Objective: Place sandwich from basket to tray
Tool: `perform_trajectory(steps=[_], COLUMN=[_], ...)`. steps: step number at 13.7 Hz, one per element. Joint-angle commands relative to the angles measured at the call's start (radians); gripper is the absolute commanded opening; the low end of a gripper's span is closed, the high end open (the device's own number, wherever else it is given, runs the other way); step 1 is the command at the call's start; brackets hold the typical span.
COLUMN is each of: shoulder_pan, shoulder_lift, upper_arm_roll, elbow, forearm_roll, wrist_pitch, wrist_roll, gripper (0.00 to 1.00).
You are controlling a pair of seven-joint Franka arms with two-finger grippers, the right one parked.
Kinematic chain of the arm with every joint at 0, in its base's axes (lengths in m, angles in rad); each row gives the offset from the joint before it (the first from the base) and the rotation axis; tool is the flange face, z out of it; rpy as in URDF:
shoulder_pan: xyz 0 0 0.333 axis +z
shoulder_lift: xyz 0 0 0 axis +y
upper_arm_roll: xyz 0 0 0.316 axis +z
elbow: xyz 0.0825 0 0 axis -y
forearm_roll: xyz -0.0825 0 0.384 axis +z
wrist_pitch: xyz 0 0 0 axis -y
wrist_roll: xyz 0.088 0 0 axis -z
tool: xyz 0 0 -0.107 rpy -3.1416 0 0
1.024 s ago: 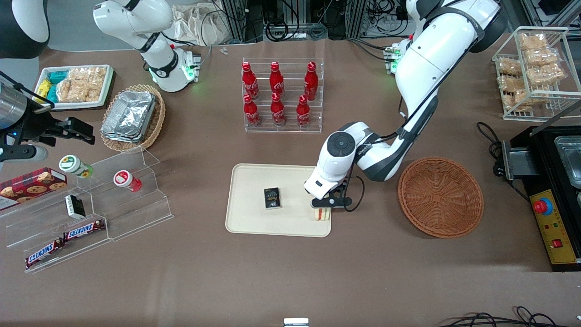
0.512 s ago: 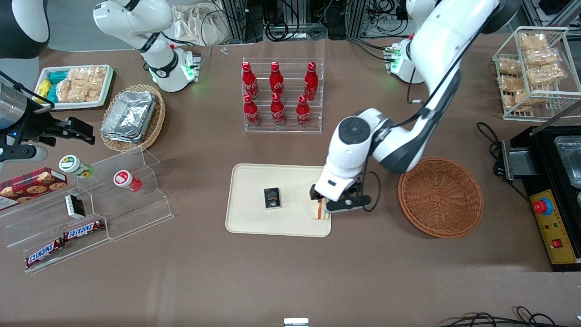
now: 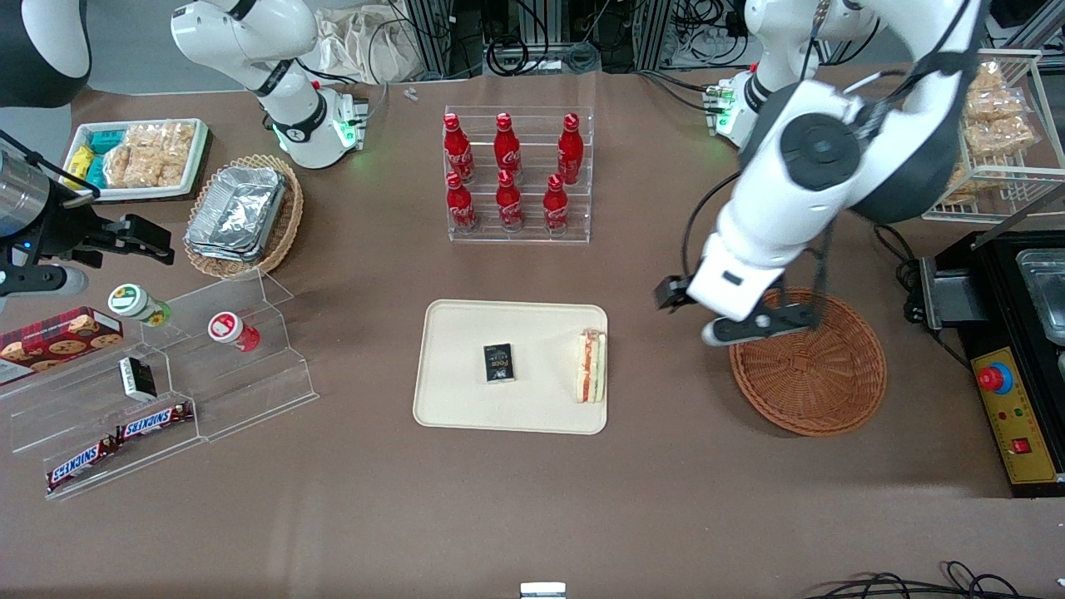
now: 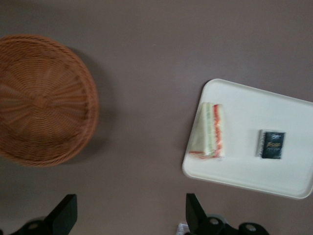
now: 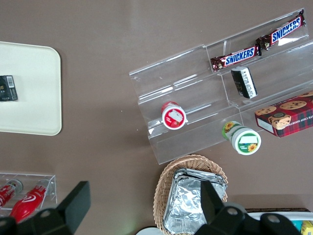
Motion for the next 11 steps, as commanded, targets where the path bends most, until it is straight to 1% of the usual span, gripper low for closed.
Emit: perform_trajectory(steps=[1,3,4,5,7,8,11], shoulder_pan=[0.021,-0.009,-0.016,-0.022,-0.025,-0.025,-0.025], shoulder_lift=[-0.102,-0.188,-0.225,-0.26,-0.322,-0.33,-0.307], upper_arm_roll=[0.07,0.173,0.222,0.251,0.288,0.301,0.305], elbow=[0.004,-0.003,-0.005,-0.006,-0.032,-0.031,0.001], forearm_roll=[-0.048,-0.087,-0.091,-0.096,-0.095,-0.096,-0.098], wrist_pitch=[-0.159,-0.266,-0.32,-0.364,-0.391,-0.391,-0.389], wrist_roll=[0.132,0.301,0.37,0.413,0.429,0.429,0.429], gripper=[1.0,1.0,1.0,1.0,1.0,1.0,1.0])
